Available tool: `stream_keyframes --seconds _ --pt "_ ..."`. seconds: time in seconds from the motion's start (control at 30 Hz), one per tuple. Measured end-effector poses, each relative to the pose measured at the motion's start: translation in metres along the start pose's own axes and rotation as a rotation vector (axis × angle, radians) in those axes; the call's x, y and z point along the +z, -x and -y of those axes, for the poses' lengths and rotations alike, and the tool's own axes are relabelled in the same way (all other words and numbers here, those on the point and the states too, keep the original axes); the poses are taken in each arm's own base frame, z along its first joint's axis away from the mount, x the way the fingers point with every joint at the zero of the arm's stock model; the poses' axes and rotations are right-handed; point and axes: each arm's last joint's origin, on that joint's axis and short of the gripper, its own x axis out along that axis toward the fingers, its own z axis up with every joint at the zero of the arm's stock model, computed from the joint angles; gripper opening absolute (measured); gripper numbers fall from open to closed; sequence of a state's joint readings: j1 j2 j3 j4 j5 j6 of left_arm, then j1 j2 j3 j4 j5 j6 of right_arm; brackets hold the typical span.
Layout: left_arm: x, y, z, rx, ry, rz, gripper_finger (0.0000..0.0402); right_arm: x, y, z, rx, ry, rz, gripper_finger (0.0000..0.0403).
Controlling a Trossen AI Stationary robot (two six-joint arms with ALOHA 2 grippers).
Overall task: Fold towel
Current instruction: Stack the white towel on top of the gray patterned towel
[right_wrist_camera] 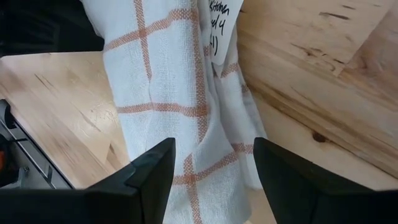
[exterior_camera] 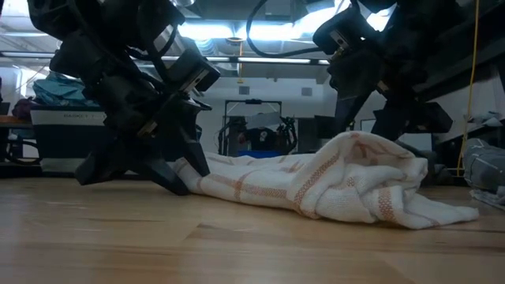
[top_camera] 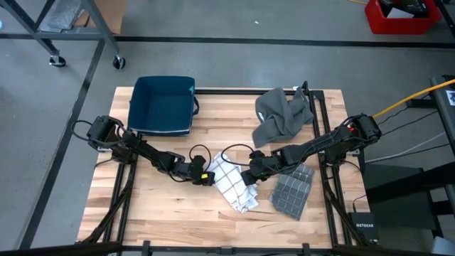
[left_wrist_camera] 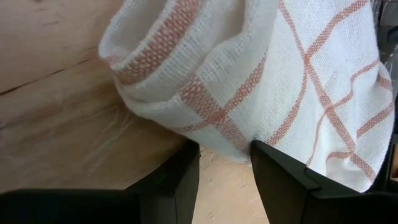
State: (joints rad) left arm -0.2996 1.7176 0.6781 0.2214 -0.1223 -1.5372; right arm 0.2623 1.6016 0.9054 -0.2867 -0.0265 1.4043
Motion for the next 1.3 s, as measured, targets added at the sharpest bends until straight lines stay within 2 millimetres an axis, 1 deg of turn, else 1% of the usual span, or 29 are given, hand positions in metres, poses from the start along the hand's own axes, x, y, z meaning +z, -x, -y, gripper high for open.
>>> stream_keyframes --seconds 0.2,0.33,0.4,0.5,0.6,0.73,0.87,0.97,1.07,1.2,1.3 --pt "0.0 0.002 0.002 -0.015 0.002 -0.005 0.0139 0.0 0.0 -0.001 0.006 0.056 0.002 0.0221" --pt "0.002 0.012 0.008 -0.043 0.006 -0.011 0.0139 0.0 0.001 -0.001 0.01 0.059 0.0 0.0221" --pt "0.004 0.021 0.014 -0.078 -0.053 -0.014 0.0139 0.0 0.001 -0.001 0.011 0.06 -0.01 0.0221" --pt "0.006 0.032 0.023 -0.133 -0.213 -0.002 0.0139 -0.001 0.001 -0.001 0.018 0.075 -0.044 0.0221" --pt "0.006 0.034 0.024 -0.147 -0.277 0.008 0.0139 -0.001 0.001 -0.001 0.019 0.079 -0.05 0.0221" --pt "0.006 0.032 0.024 -0.135 -0.254 0.042 0.0139 -0.002 0.001 0.0 0.008 0.121 -0.052 0.0221" --pt "0.01 0.028 0.02 -0.092 -0.24 0.147 0.0139 -0.002 0.001 0.0 0.008 0.236 -0.054 0.0221" --pt "0.01 0.026 0.018 -0.081 -0.227 0.156 0.0139 -0.002 0.001 0.0 0.009 0.276 -0.053 0.0221" --pt "0.006 0.025 0.018 -0.081 -0.209 0.144 0.0139 -0.002 0.001 0.0 0.014 0.279 -0.068 0.0221" --pt "0.001 0.026 0.018 -0.084 -0.228 0.13 0.0139 -0.003 0.001 0.0 0.026 0.276 -0.11 0.0221" --pt "-0.005 0.026 0.017 -0.083 -0.17 0.104 0.0139 -0.004 0.001 0.0 0.029 0.227 -0.126 0.0221"
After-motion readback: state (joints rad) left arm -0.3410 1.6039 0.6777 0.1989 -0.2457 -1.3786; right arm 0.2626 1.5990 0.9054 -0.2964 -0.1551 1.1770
